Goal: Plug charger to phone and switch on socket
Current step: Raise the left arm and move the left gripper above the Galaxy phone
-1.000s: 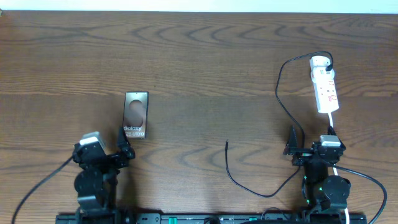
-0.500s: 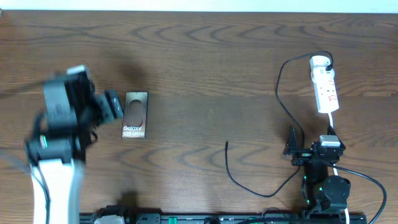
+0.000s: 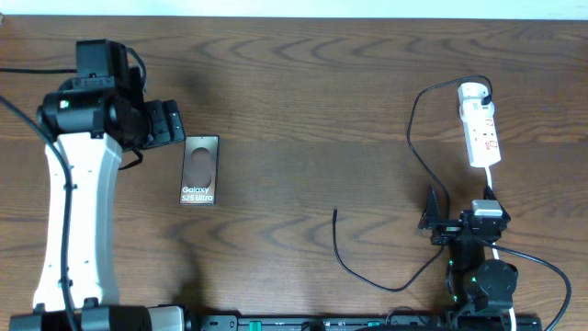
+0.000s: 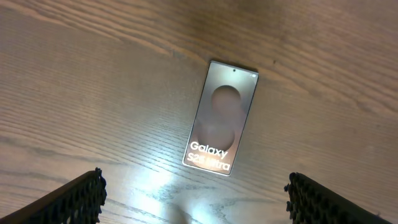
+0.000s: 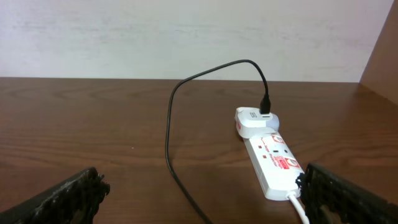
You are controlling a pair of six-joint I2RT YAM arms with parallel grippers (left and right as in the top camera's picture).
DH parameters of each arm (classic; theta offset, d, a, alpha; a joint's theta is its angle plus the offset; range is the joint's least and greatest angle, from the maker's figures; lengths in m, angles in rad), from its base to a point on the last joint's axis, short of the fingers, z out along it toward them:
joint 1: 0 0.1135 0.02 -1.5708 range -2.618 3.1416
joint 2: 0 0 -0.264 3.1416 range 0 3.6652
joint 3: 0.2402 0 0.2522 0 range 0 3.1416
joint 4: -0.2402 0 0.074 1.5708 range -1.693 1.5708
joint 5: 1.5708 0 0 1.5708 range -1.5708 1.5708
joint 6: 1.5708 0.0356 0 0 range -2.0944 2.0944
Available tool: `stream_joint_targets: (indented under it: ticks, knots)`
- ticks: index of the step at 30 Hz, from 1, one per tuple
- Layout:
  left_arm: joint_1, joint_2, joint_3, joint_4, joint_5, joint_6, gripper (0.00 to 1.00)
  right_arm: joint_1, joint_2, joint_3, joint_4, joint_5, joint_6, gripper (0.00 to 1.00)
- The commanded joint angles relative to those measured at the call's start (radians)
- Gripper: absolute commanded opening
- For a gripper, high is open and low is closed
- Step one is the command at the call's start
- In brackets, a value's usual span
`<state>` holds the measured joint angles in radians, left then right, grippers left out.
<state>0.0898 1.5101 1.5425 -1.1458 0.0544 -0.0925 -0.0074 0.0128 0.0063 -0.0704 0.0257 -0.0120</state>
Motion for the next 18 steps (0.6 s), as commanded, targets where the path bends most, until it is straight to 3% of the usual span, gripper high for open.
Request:
stream_joint_targets:
  ticks: [1, 14, 18]
  knots:
    - [-0.002, 0.029, 0.019, 0.0, 0.006, 0.017, 0.92, -0.009, -0.005, -0.001, -0.004, -0.002, -0.012, 0.99]
    - [-0.002, 0.058, -0.001, 0.084, 0.017, 0.007, 0.92, -0.009, -0.005, -0.001, -0.004, -0.002, -0.011, 0.99]
    - [-0.003, 0.065, -0.025, 0.095, 0.017, 0.06, 0.92, -0.009, -0.005, -0.001, -0.004, -0.002, -0.012, 0.99]
